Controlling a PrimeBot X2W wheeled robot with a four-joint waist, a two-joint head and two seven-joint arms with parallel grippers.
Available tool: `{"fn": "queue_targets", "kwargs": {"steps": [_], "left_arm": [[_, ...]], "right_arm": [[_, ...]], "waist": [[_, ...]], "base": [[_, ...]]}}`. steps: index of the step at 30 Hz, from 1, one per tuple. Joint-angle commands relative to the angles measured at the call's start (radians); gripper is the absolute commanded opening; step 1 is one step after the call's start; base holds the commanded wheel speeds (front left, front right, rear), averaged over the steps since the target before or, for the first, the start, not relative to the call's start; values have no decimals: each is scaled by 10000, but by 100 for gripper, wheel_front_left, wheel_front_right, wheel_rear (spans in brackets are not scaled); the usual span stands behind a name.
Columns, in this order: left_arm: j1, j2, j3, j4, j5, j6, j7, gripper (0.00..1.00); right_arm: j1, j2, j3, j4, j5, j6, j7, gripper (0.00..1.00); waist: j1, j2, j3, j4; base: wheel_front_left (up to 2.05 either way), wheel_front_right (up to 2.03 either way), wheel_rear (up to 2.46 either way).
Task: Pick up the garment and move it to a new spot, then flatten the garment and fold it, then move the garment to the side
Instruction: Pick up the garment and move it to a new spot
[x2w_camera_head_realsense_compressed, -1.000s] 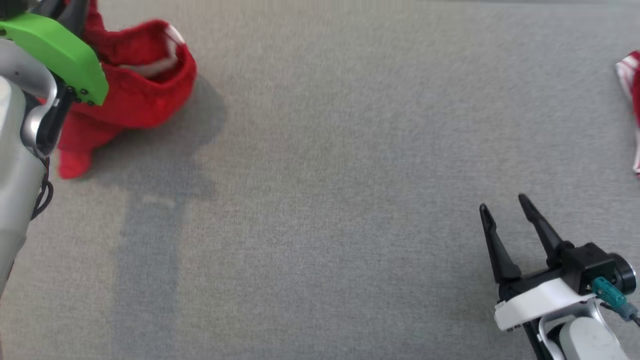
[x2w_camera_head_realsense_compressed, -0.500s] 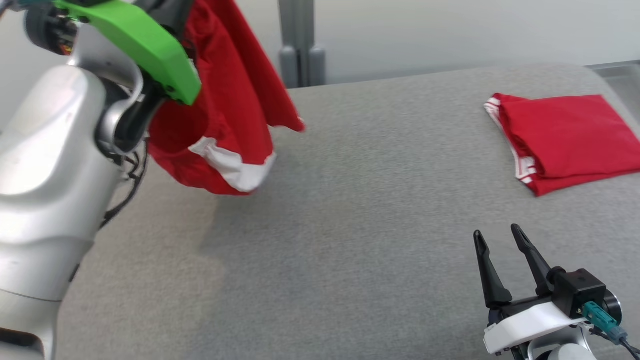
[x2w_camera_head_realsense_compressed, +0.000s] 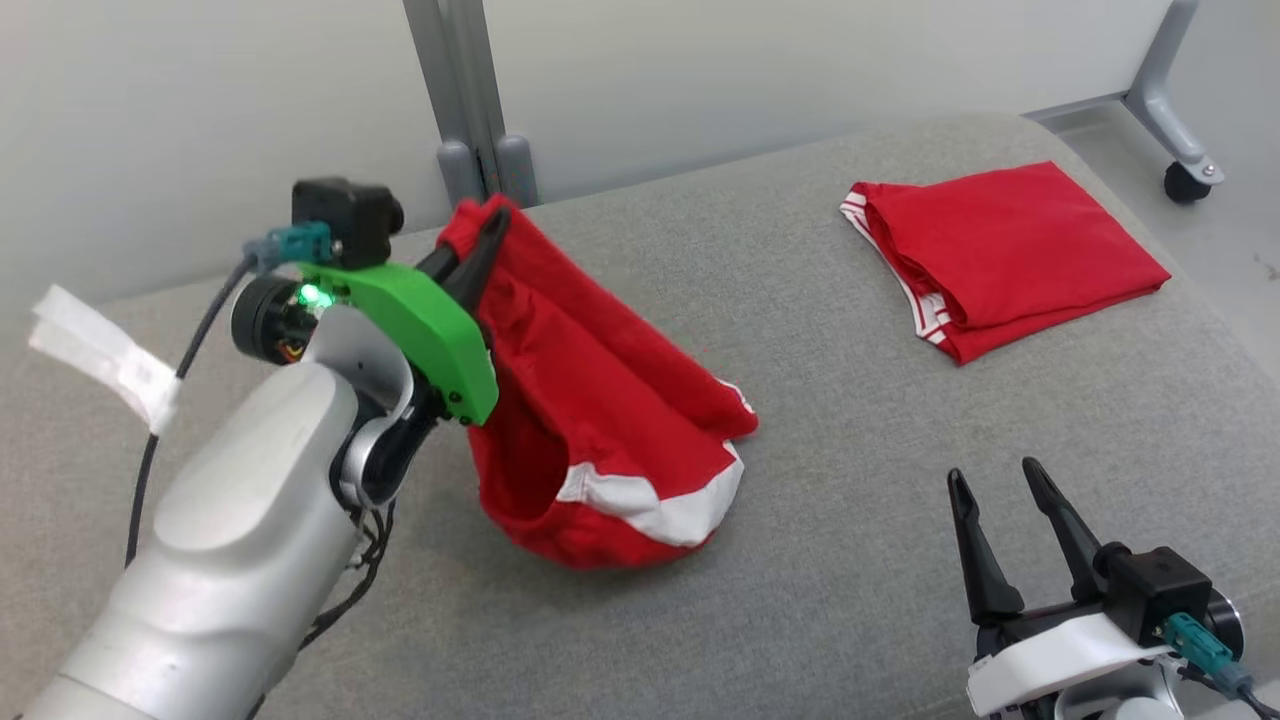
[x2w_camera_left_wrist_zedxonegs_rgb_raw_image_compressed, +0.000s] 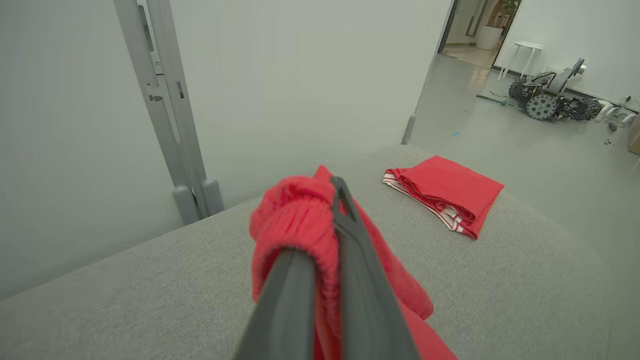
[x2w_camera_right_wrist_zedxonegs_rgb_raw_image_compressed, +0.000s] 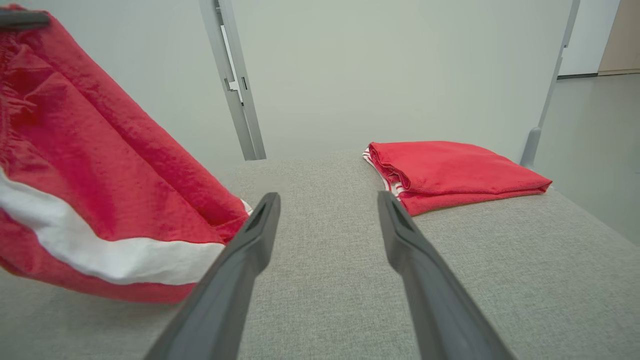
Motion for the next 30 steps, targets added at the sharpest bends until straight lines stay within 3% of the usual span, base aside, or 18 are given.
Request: {"fn": "queue_targets", "kwargs": {"steps": [1, 7, 8, 9, 13, 17, 20, 30], "left_arm": [[307, 98, -45, 226, 274, 177, -383, 0], [1053, -253, -548, 1814, 999, 143, -1945, 0], [1116, -327, -634, 2104, 1120, 113, -2203, 29], [1151, -417, -761, 2434, 1369, 77, -2542, 100], [1244, -711, -808, 3062, 2251, 414, -3219, 100], [2336, -556, 26, 1380, 3856, 1350, -3244, 100], [3725, -511, 986, 83, 4551, 1743, -3238, 100], [7630, -933, 3282, -1453, 5117, 1721, -3244, 100]], "right_arm": [[-94, 4, 10, -52, -52, -3, -2, 100], [-483, -79, -17, -65, -157, -3, -2, 100], [-508, -97, -20, -51, -177, -3, -2, 100], [-528, -133, -22, -42, -199, -3, -2, 100], [-320, -268, -48, 49, -282, -3, -2, 100], [103, -154, -341, 84, -585, -3, -2, 100], [406, -18, -487, 76, -781, -3, -2, 100], [899, 250, -339, 51, -644, -3, -2, 100]], "waist": [[1, -1, 691, 72], [1, -1, 1557, 175], [1, -1, 1589, 189], [1, -1, 1592, 207], [1, -1, 1215, 391], [1, -1, 481, 716], [1, -1, -10, 1082], [1, -1, -943, 2216]], "base": [[0, 0, 0], [0, 0, 0], [0, 0, 0], [0, 0, 0], [0, 0, 0], [0, 0, 0], [0, 0, 0], [0, 0, 0]]}}
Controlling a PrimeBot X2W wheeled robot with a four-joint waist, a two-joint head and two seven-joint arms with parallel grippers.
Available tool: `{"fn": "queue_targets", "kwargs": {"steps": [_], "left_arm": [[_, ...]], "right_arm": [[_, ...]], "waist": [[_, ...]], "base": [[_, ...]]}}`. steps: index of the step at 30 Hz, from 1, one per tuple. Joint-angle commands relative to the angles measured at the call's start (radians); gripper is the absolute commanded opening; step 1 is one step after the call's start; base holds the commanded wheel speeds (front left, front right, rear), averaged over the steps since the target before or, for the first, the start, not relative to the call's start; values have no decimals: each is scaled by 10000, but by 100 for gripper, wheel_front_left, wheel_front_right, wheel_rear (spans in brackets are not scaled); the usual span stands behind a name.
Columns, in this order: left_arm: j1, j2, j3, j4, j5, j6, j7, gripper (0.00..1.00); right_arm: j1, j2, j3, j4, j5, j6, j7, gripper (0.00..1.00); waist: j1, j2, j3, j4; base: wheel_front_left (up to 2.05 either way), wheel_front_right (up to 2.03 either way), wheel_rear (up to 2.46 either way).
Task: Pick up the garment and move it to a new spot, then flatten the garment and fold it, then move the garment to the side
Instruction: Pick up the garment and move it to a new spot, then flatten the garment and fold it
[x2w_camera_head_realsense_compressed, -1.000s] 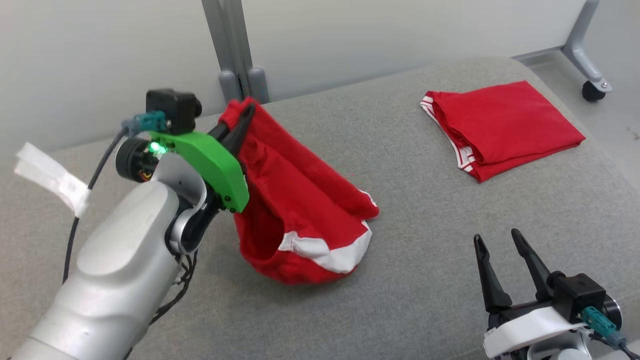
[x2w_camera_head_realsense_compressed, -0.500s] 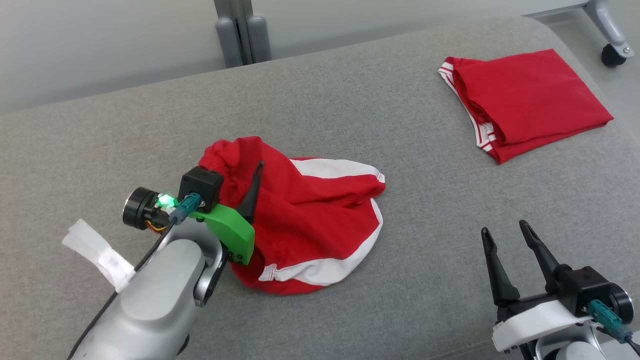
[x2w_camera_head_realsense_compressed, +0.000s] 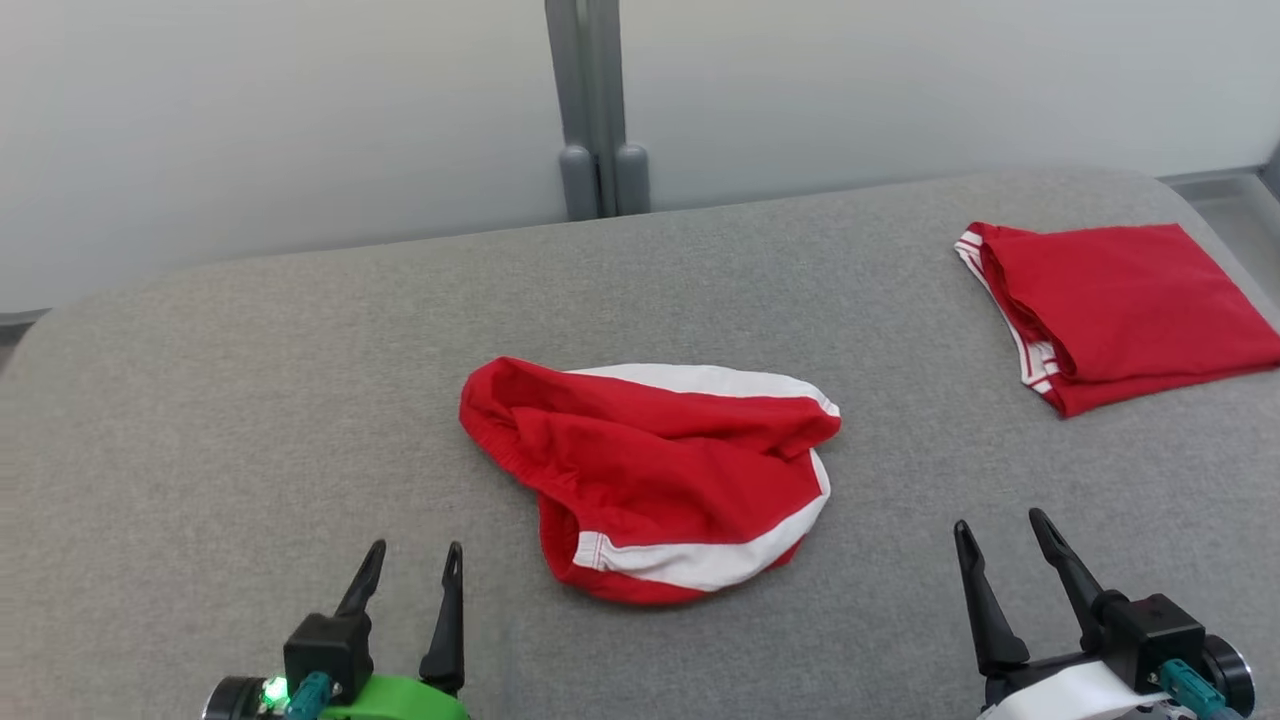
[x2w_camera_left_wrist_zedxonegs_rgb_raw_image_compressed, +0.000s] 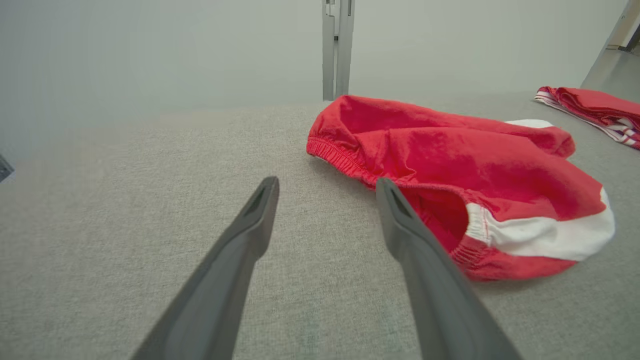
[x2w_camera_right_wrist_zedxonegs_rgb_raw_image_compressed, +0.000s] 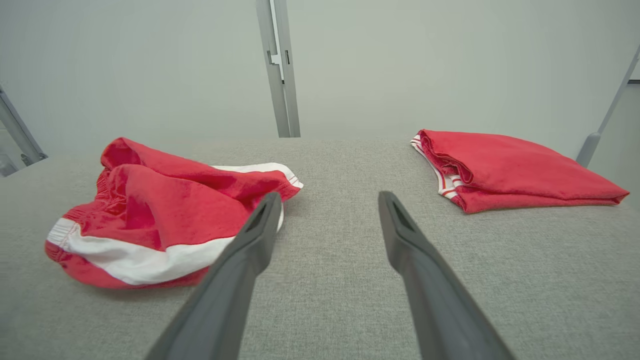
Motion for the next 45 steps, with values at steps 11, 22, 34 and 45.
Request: {"fn": "queue_targets", "kwargs": {"steps": [11, 22, 34, 45], "left_arm": [[2620, -936, 2174, -2711, 1743, -605, -3, 100], [3627, -1640, 2900, -3240, 2735, -1559, -3, 100], [3650, -1760, 3190, -3175, 2836, -1874, -4, 100], [3574, -1764, 2963, -3074, 2727, -1848, -4, 100]], "right_arm": [[630, 93, 334, -239, -90, -3, -2, 100], [1154, 304, 241, -529, 26, -3, -2, 100], [1153, 382, 53, -534, 203, -3, -2, 100], [1289, 397, 161, -488, 126, -3, -2, 100]], "waist": [[1, -1, -1233, 1153], [1, -1, -1521, 952], [1, -1, -1532, 870], [1, -1, -1661, 899]], "base": [[0, 0, 0], [0, 0, 0], [0, 0, 0], [0, 0, 0]]}}
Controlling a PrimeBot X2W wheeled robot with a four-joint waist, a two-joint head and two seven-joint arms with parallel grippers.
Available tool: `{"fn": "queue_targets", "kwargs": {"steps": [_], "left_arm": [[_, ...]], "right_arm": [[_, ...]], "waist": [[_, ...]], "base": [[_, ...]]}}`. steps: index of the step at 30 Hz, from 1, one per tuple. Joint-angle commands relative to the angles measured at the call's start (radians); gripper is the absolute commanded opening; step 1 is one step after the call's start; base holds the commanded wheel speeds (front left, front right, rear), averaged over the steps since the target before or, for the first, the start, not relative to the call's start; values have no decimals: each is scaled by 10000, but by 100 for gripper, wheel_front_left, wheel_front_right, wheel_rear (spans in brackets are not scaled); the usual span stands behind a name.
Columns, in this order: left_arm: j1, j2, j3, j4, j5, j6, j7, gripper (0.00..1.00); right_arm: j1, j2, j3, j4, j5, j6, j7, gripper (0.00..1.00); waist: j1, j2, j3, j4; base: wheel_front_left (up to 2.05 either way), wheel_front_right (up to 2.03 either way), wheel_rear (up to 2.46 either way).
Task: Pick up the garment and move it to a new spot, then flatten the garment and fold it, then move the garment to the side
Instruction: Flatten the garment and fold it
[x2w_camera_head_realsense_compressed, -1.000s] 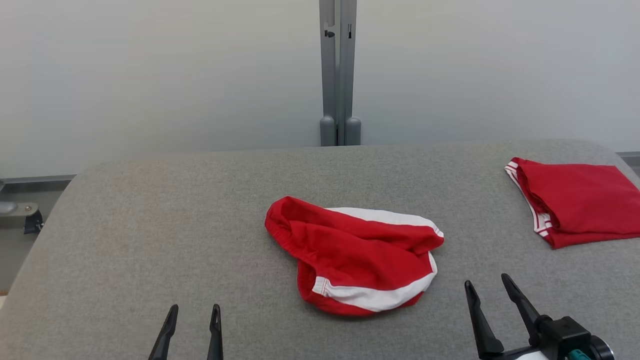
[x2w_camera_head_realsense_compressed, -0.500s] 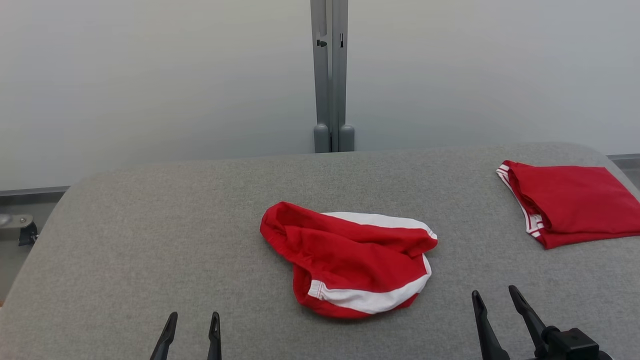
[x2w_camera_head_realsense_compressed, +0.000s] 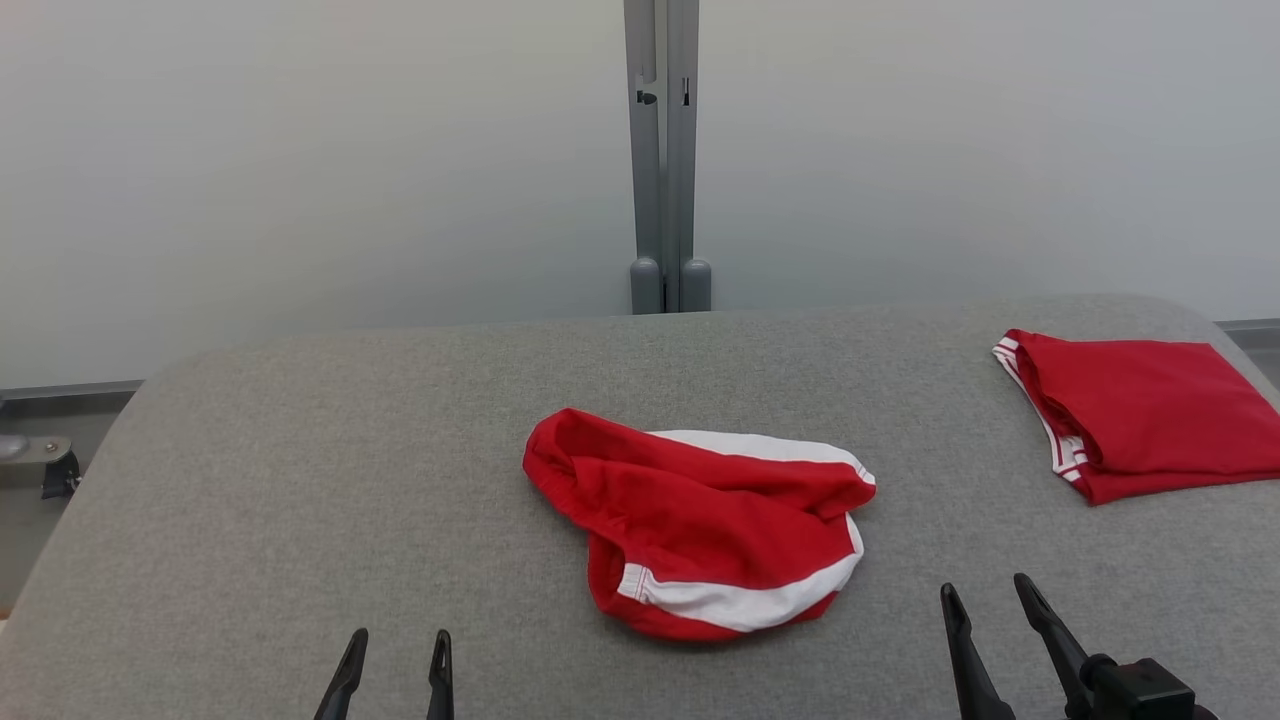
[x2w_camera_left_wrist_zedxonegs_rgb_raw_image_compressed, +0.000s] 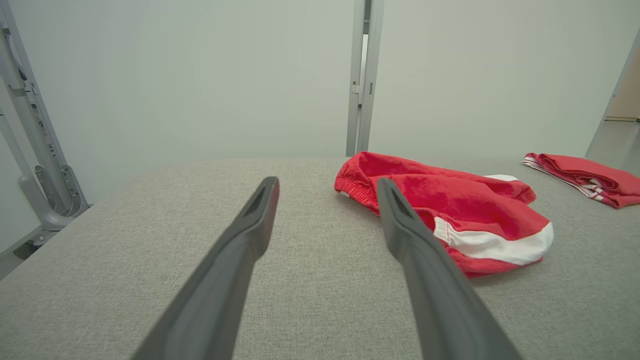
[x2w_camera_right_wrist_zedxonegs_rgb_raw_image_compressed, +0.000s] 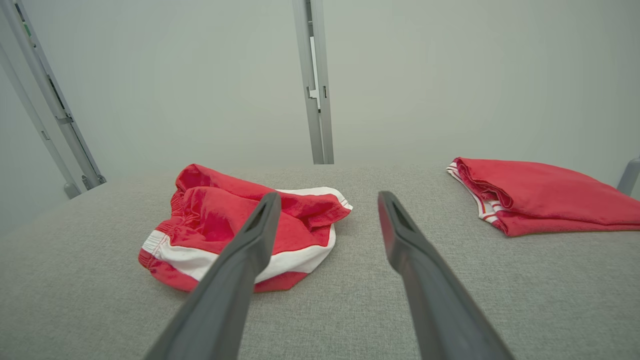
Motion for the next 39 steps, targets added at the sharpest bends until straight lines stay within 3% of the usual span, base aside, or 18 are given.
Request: {"fn": "queue_targets", "kwargs": {"steps": [1, 39], "left_arm": [[19, -6, -15, 26, -42, -6, -2, 100], [35, -5, -194, 166, 28, 29, -2, 100]], "right_arm": [[126, -10, 14, -6, -23, -3, -2, 100], [165, -18, 4, 31, 39, -3, -2, 100]], "waist": [[0, -1, -5, 0], [0, -1, -75, 64]], "base": [[0, 0, 0], [0, 0, 0]]}}
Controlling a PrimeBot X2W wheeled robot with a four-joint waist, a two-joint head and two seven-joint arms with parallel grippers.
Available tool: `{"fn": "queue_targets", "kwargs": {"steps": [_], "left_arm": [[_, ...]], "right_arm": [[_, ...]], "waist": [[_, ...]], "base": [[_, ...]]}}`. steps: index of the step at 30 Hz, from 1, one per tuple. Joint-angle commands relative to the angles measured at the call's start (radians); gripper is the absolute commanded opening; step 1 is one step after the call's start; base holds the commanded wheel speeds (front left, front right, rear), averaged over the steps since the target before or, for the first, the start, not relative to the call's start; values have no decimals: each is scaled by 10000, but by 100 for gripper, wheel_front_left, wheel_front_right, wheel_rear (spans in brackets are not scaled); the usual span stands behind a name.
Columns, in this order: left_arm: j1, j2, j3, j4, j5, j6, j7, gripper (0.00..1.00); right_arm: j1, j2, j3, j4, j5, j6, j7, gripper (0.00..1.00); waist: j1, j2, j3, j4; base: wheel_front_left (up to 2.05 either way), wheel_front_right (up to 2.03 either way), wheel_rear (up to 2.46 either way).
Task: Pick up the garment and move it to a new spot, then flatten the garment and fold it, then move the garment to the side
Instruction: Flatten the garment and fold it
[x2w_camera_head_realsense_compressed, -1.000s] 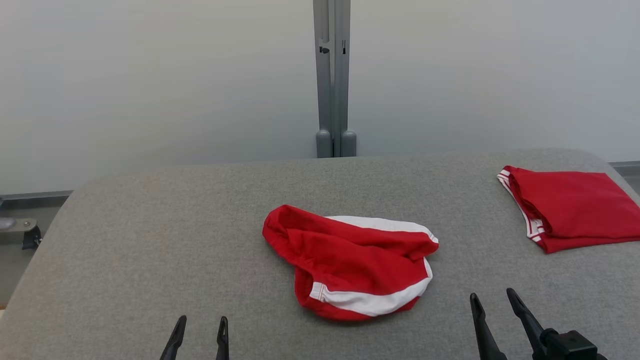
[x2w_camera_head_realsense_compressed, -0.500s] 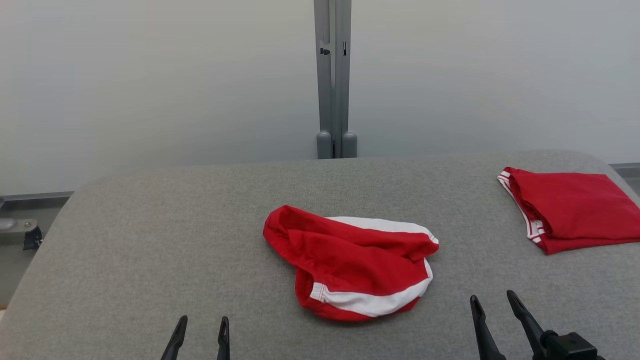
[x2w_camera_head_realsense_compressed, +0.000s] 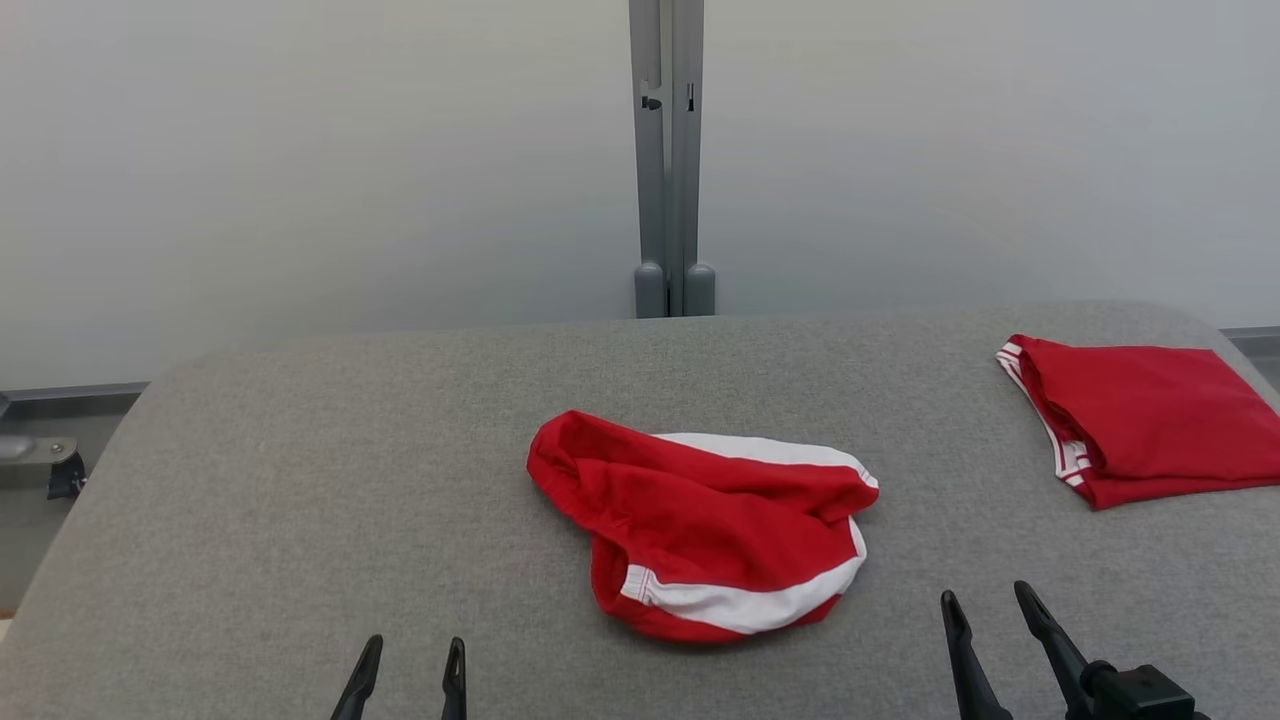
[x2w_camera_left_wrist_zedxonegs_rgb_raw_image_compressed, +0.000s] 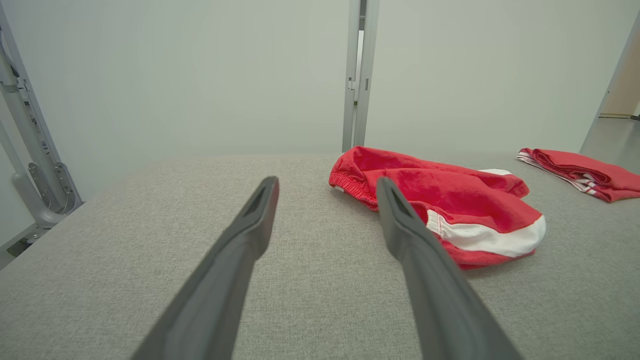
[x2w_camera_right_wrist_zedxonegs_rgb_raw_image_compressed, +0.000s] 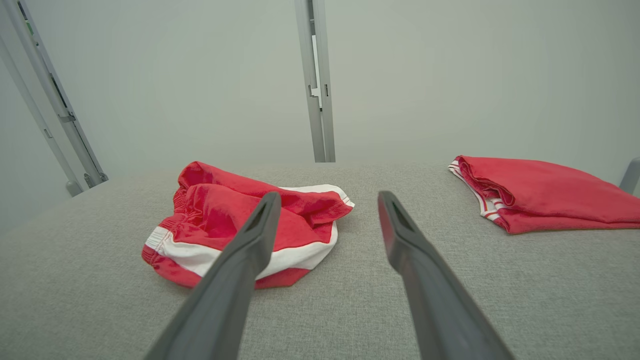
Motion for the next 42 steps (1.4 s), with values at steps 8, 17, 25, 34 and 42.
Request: {"fn": "queue_targets", "kwargs": {"steps": [8, 17, 25, 34, 42], "left_arm": [[-328, -1, -562, 1071, -499, -382, -2, 100], [-2578, 8, -2034, 3206, -934, -581, 563, 100], [-4060, 17, -3135, 3579, -1835, -71, 1795, 100], [-4798, 18, -3466, 4297, -2151, 252, 2067, 100], [-5240, 82, -3532, 5088, -2022, 354, 2203, 100]], "right_arm": [[-108, -58, 65, 17, 27, -3, -2, 100], [-358, -239, 76, 27, 84, -3, -2, 100], [-551, -434, -29, -21, 79, -3, -2, 100], [-709, -586, -12, -23, 83, -3, -2, 100], [-839, -628, 59, -43, 69, -3, -2, 100]], "waist": [[0, -1, 183, -53], [0, -1, 775, -226], [0, -1, 1237, -573], [0, -1, 1559, -872], [0, -1, 1724, -1129]], "base": [[0, 0, 0], [0, 0, 0], [0, 0, 0], [0, 0, 0], [0, 0, 0]]}}
